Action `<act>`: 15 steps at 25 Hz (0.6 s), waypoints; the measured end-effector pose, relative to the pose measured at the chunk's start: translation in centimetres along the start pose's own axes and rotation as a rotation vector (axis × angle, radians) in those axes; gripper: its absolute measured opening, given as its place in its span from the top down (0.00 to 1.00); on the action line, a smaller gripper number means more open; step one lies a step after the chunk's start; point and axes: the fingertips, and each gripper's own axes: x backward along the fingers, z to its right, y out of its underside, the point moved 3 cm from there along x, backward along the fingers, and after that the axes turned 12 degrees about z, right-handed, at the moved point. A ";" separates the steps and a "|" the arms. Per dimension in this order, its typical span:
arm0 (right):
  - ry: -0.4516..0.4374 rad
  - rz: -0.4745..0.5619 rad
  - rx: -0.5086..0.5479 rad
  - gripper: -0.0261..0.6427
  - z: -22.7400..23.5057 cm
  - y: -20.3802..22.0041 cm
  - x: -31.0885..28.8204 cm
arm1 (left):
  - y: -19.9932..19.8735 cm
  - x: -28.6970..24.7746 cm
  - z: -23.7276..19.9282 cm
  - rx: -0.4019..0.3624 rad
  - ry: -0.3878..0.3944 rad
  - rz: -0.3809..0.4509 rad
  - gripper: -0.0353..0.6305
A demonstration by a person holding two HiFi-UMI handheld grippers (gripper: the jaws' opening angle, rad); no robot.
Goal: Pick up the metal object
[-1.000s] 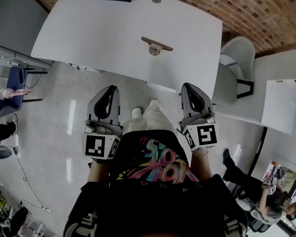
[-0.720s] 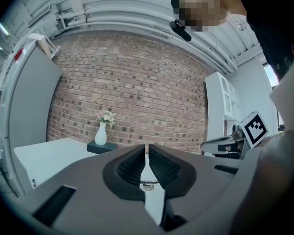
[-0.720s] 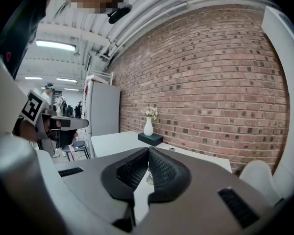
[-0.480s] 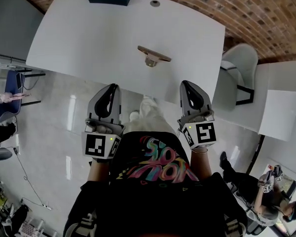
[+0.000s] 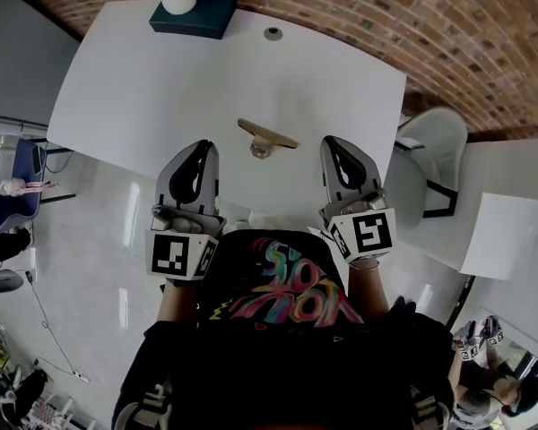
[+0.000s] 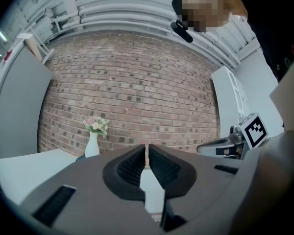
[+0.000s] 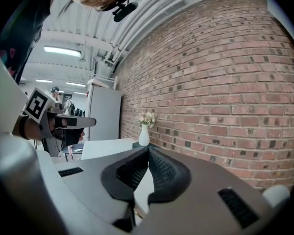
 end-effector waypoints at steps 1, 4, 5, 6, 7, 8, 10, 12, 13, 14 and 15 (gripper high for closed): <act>-0.006 0.005 0.003 0.94 0.7 -0.1 -0.4 | -0.1 -0.6 0.0 -0.004 -0.007 0.003 0.89; -0.019 0.010 0.008 0.94 2.1 -0.2 -1.3 | -0.1 -1.9 -0.1 -0.009 -0.025 0.009 0.89; -0.021 0.009 0.006 0.94 2.4 -0.1 -1.5 | -0.1 -2.2 -0.2 -0.011 -0.029 0.008 0.89; -0.021 0.008 0.003 0.94 2.5 0.0 -1.7 | -0.1 -2.4 -0.4 -0.013 -0.031 0.006 0.89; -0.021 0.007 0.000 0.94 2.6 0.0 -2.0 | 0.0 -2.6 -0.5 -0.014 -0.032 0.004 0.89; -0.022 0.007 -0.004 0.94 2.7 0.0 -2.2 | -0.1 -2.8 -0.7 -0.014 -0.033 0.003 0.89; -0.025 0.007 -0.006 0.94 2.7 -0.1 -2.7 | -0.1 -3.3 -1.1 -0.011 -0.031 0.004 0.89; -0.023 0.001 -0.004 0.94 2.7 -0.1 -3.2 | -0.2 -3.8 -1.5 -0.008 -0.024 0.006 0.89; -0.020 -0.003 -0.003 0.94 2.7 -0.1 -3.5 | -0.3 -4.1 -1.7 -0.006 -0.019 0.005 0.89; -0.017 -0.006 -0.005 0.94 2.6 -0.1 -3.8 | -0.3 -4.3 -1.9 -0.005 -0.016 0.004 0.89; -0.015 -0.008 -0.007 0.94 2.6 -0.1 -4.1 | -0.3 -4.5 -2.1 -0.005 -0.013 0.002 0.89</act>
